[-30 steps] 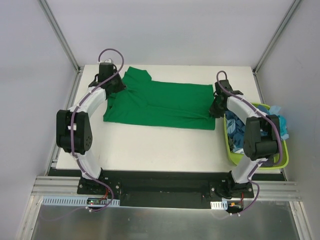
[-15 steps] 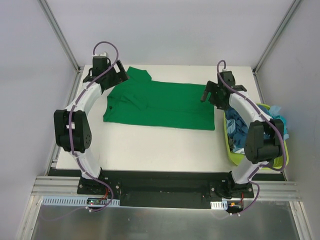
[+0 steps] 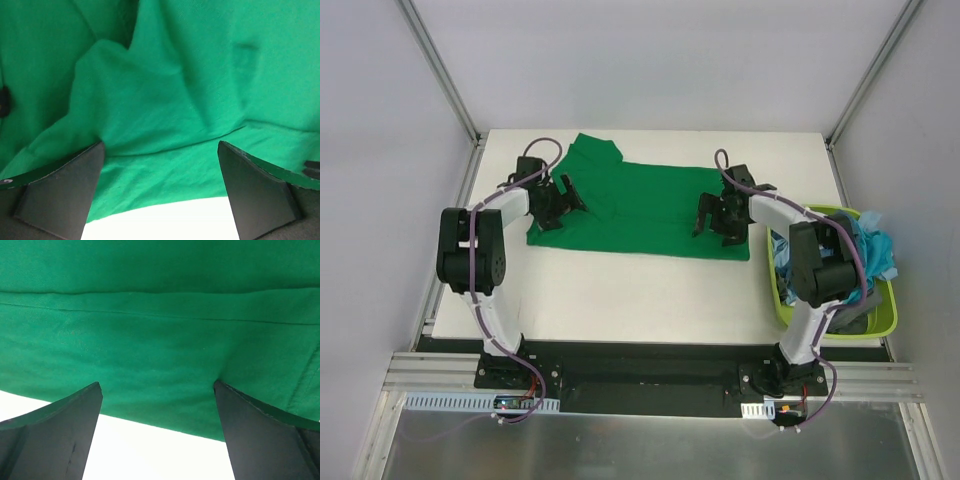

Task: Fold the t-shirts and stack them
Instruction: Fold the flattened tshirt in 1/3 of the way

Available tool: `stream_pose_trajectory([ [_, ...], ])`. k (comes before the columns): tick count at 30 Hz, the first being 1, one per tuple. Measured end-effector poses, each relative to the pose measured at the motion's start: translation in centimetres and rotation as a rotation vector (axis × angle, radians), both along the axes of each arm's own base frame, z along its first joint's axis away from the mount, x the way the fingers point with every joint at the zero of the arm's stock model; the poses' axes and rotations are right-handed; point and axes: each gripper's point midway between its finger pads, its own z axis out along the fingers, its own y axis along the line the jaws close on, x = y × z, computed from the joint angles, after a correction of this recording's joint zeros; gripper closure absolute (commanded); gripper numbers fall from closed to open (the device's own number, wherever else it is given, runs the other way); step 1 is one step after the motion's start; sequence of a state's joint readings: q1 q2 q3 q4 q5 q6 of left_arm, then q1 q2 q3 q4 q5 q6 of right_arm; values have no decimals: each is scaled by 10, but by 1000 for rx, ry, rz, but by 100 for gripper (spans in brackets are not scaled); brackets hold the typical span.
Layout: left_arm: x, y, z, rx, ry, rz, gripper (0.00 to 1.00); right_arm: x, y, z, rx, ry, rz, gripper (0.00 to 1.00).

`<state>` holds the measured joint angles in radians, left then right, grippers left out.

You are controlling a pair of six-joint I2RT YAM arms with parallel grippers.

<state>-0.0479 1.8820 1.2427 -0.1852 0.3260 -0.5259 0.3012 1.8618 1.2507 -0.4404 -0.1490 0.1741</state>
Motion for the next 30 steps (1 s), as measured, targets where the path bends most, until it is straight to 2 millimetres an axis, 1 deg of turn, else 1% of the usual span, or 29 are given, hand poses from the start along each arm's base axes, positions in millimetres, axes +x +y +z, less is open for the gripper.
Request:
stream_pose_trajectory([
  [1, -8, 2, -8, -3, 29, 10, 1, -1, 0, -2, 0, 7, -1, 4],
  [2, -14, 4, -11, -12, 41, 19, 1, -1, 0, -2, 6, 5, -1, 4],
  [3, -16, 6, -9, -20, 32, 29, 1, -1, 0, -2, 10, 3, 1, 4],
  [4, -23, 8, -10, -24, 39, 49, 1, -2, 1, -3, 15, -3, 2, 4],
  [6, -40, 9, -11, -37, 51, 71, 1, -8, 1, -2, 26, -18, 6, 4],
  [8, -63, 9, -12, -45, 70, 92, 1, -19, 1, -2, 35, -33, 12, 4],
  [11, -101, 14, -14, -35, 92, 143, 1, -42, 1, -2, 40, -39, 26, 4],
  [16, -159, 26, -17, 6, 122, 226, 1, -95, 4, -4, 50, -33, 69, 4],
  [20, -193, 35, -20, 45, 151, 276, 1, -131, 7, -3, 73, -31, 98, 4],
  [22, -204, 37, -19, 50, 161, 293, 1, -146, 7, -2, 85, -22, 110, 4],
  [25, -213, 39, -12, 65, 151, 304, 1, -155, 3, 3, 87, -21, 110, 4],
  [30, -214, 42, 4, 82, 114, 325, 1, -150, 1, 17, 84, -65, 107, 4],
])
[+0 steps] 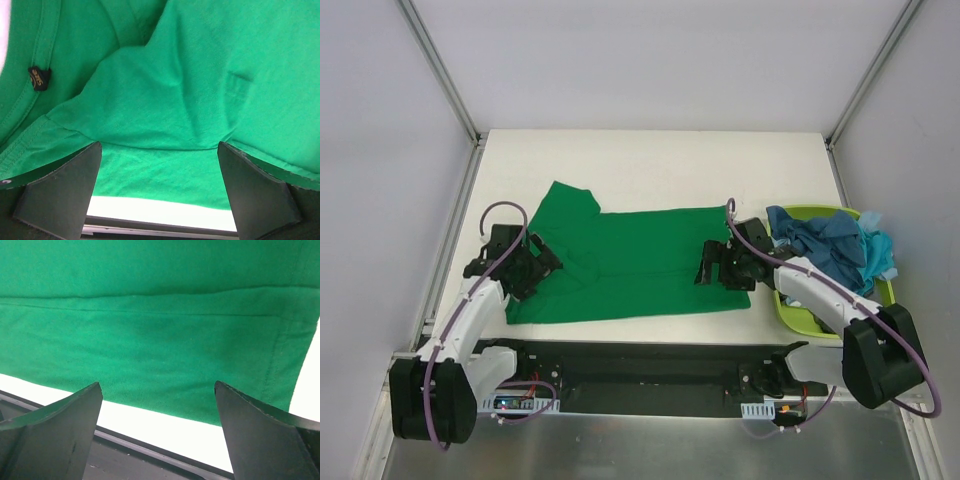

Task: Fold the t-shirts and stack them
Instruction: Fold the flattened tshirt in 1/3 of the way, then grap the side of the flattened tshirt furthest away from the robot with both arms

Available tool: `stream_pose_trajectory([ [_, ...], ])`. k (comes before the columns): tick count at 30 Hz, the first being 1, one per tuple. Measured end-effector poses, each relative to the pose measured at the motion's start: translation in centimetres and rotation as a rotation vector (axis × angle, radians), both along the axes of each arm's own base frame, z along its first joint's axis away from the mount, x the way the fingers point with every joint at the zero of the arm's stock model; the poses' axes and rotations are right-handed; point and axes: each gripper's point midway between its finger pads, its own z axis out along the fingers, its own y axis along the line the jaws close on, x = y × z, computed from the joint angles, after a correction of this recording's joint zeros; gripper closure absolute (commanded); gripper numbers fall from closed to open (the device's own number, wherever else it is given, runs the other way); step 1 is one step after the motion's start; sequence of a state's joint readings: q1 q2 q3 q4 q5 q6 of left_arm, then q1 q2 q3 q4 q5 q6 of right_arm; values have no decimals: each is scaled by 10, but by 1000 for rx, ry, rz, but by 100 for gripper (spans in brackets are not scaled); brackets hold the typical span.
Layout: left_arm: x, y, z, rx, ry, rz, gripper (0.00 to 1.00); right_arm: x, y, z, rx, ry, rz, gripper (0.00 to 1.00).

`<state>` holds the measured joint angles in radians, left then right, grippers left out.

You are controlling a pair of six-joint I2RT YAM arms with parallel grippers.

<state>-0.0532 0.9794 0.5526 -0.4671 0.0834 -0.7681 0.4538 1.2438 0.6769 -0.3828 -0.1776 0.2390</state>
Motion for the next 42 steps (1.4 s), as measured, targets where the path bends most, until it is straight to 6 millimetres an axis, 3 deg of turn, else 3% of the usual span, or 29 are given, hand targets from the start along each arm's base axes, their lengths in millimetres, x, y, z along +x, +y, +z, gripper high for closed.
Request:
stream_pose_trajectory([
  [3, 13, 3, 19, 15, -33, 14, 1, 11, 0, 12, -10, -35, -3, 4],
  [7, 51, 5, 56, 37, -88, 16, 1, 34, -1, 37, -17, -110, -24, 4],
  [11, 113, 9, 95, 102, -151, -39, 1, 58, -7, 53, -22, -162, -47, 4],
  [15, 189, 8, 124, 169, -225, -161, 1, 74, -16, 53, -45, -166, -54, 4],
  [19, 257, 10, 121, 225, -255, -292, 2, 82, -21, 48, -73, -158, -36, 4],
  [26, 347, 18, 67, 299, -225, -428, 14, 96, -25, 41, -112, -147, -18, 4],
  [30, 360, 19, 19, 297, -158, -459, 21, 99, -28, 33, -127, -126, -17, 4],
  [35, 342, 21, -25, 280, -26, -472, 31, 99, -32, 24, -142, -99, -19, 4],
  [42, 337, 31, -24, 347, 21, -447, 39, 99, -32, 20, -146, -87, -19, 4],
])
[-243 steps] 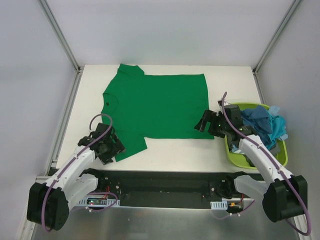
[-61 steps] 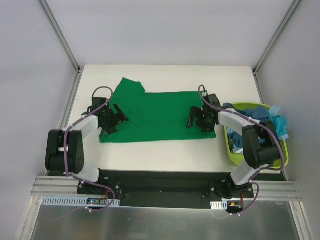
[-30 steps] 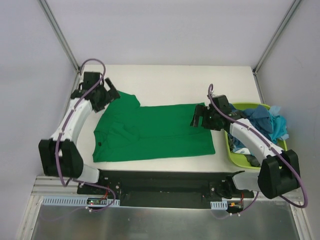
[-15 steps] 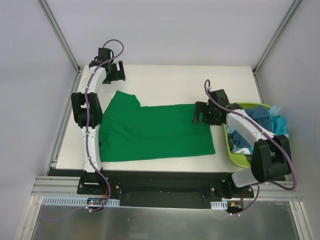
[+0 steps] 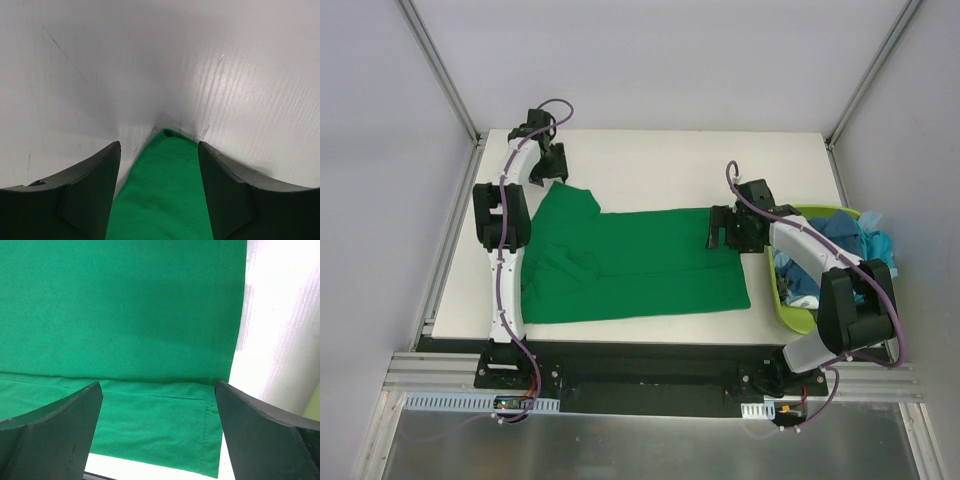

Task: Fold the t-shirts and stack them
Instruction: Grap the side of the flattened tshirt furthest away from the robot with both arms

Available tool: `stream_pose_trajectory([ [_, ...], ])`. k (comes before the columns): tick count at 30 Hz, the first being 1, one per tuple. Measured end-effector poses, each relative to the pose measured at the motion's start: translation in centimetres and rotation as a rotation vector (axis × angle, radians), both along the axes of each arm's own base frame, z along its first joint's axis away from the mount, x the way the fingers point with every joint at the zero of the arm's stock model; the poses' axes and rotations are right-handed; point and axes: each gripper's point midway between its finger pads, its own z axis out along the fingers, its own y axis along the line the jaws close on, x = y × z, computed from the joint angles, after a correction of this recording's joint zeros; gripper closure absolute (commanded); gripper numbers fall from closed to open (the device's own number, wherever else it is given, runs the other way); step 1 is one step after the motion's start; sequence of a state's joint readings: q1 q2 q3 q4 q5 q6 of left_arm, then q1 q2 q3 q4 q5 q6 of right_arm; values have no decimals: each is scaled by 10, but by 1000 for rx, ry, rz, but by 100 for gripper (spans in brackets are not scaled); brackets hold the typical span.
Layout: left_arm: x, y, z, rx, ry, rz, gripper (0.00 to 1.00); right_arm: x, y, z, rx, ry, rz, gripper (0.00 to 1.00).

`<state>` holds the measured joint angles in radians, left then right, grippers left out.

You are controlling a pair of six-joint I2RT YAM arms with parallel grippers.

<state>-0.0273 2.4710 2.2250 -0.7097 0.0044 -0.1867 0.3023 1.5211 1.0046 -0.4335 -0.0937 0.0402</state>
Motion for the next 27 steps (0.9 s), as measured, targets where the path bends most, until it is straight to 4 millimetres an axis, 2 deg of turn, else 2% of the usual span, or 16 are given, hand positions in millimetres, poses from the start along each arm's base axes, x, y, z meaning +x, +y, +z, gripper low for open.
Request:
stream_pose_trajectory([
  [5, -5, 3, -10, 37, 36, -13, 49, 0, 0, -2, -2, 6, 0, 4],
  [7, -4, 2, -9, 37, 37, -21, 56, 0, 0, -2, -2, 7, -1, 4],
  [11, -4, -1, -9, 27, 38, -48, 65, 0, 0, -2, -1, 7, -3, 4],
  [19, -5, -5, -10, 10, 42, -70, 99, 3, -1, -1, -4, 7, -16, 4],
  [23, -6, -10, -10, 24, 40, -94, 100, 21, 1, 5, -11, -9, -48, 4],
  [27, -6, -10, -11, 44, 32, -109, 100, 57, 0, 12, -36, -40, -119, 4],
])
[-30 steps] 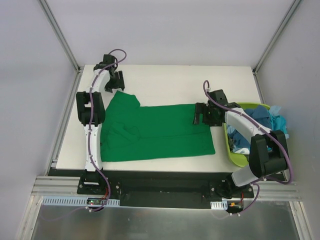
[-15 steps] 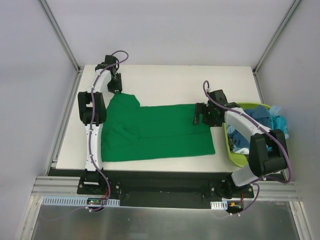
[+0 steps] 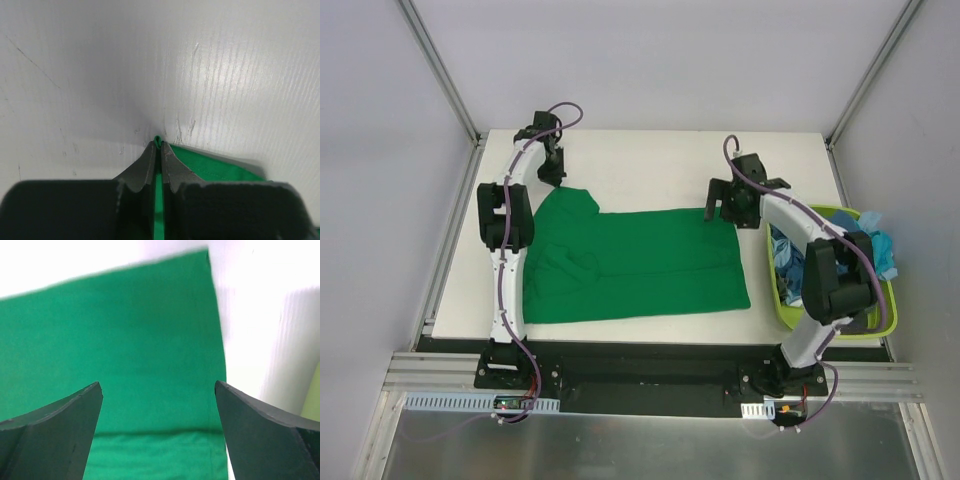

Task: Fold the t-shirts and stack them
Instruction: Grap the side of the flattened tshirt furthest away from the robot with both arms

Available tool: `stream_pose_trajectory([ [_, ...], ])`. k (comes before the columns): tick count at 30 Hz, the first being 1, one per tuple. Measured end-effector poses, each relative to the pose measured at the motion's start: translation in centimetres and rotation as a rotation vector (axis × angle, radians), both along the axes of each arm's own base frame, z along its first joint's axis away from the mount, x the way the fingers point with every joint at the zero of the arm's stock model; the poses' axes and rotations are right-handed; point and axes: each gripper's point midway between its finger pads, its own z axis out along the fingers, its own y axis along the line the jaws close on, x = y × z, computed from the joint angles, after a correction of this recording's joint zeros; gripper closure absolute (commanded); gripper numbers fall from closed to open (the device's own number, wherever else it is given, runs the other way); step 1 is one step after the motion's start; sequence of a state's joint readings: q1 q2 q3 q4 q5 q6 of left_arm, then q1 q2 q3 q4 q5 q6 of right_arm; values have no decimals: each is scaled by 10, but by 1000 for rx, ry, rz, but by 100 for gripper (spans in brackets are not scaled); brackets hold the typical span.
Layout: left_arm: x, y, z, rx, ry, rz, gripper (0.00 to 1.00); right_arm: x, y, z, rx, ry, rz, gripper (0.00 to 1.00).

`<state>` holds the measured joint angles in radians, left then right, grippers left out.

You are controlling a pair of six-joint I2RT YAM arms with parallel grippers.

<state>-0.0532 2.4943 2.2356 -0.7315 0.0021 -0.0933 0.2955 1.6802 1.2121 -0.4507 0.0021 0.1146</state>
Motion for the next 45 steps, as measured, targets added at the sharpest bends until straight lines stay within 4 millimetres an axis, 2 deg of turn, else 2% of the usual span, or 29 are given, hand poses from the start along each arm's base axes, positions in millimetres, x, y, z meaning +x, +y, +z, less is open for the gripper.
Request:
stream_pose_trajectory([
  [4, 0, 1, 0, 6, -14, -7, 100, 51, 1, 2, -32, -16, -53, 1],
  [7, 1, 1, 0, 7, -18, -7, 100, 95, 2, -5, -69, -31, -82, 10],
  [9, 1, 1, 0, 7, -18, -9, 100, 115, 0, -13, -99, -27, -97, 13],
  [11, 1, 1, 0, 8, -19, -11, 100, 125, -3, -23, -132, -13, -110, 17],
  [19, 1, 1, 0, 13, -29, -22, 100, 113, -22, -55, -201, 90, -118, 51],
  [21, 1, 2, 0, 14, -34, -25, 100, 111, -25, -60, -203, 107, -122, 55],
  [26, 0, 0, 0, 16, -44, -31, 100, 111, -27, -62, -191, 99, -130, 70],
  [31, 1, -1, 0, 30, -50, -30, 100, 111, -28, -62, -193, 91, -119, 92],
  [33, 1, 0, 0, 43, -51, -27, 100, 112, -27, -62, -194, 87, -108, 98],
  [38, -1, -1, 3, 53, -57, -15, 100, 110, -25, -61, -174, 62, -60, 99],
  [42, -17, -8, 7, 22, -35, -2, 100, 94, -22, -59, -135, 57, -13, 99],
  [45, -35, -13, 19, 15, -29, 5, 100, 79, -17, -50, -97, 50, 21, 99],
])
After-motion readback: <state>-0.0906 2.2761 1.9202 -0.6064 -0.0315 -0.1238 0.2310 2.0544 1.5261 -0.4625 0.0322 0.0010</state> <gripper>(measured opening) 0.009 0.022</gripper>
